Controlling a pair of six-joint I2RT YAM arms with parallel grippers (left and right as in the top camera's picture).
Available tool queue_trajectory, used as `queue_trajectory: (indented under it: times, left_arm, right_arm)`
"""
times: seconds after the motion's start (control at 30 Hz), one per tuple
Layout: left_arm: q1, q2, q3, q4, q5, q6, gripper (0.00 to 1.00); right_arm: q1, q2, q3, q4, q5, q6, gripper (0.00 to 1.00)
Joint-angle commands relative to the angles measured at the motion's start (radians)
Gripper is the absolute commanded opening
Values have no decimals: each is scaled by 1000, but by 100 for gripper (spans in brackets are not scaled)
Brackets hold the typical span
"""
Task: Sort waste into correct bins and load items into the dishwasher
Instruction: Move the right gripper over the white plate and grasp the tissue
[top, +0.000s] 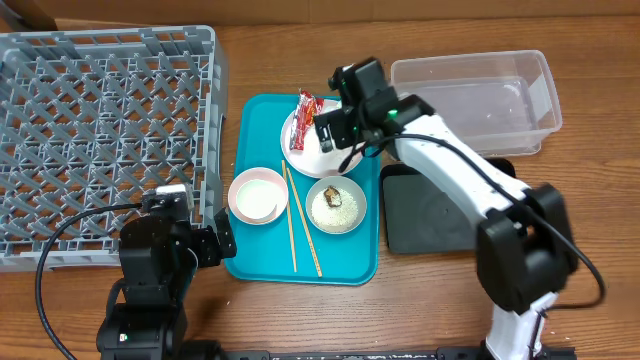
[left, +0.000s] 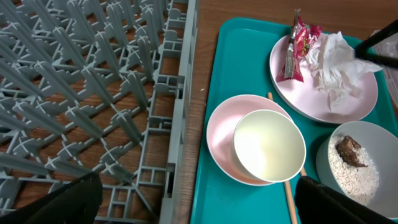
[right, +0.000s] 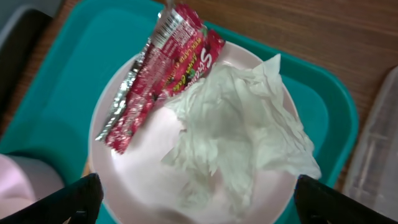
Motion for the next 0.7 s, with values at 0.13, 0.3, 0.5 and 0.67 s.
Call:
queue_trajectory:
  times: [0.13,0.3,0.5,0.67]
  left_arm:
    - [-6,-2,23,-8,-10,4,100]
    - [-6,-2,23,-10,-10,4,100]
    - [-6,-2,23,-22,-10,4,100]
    - [-6,-2,23,-25,-10,4,100]
  right_arm:
    - [23,100,21,59,30,-1,100]
    - [22,152,21,84,76,26,100]
    - [22,175,21,101,80,28,90]
    - [25,175,21,74,76,63,43]
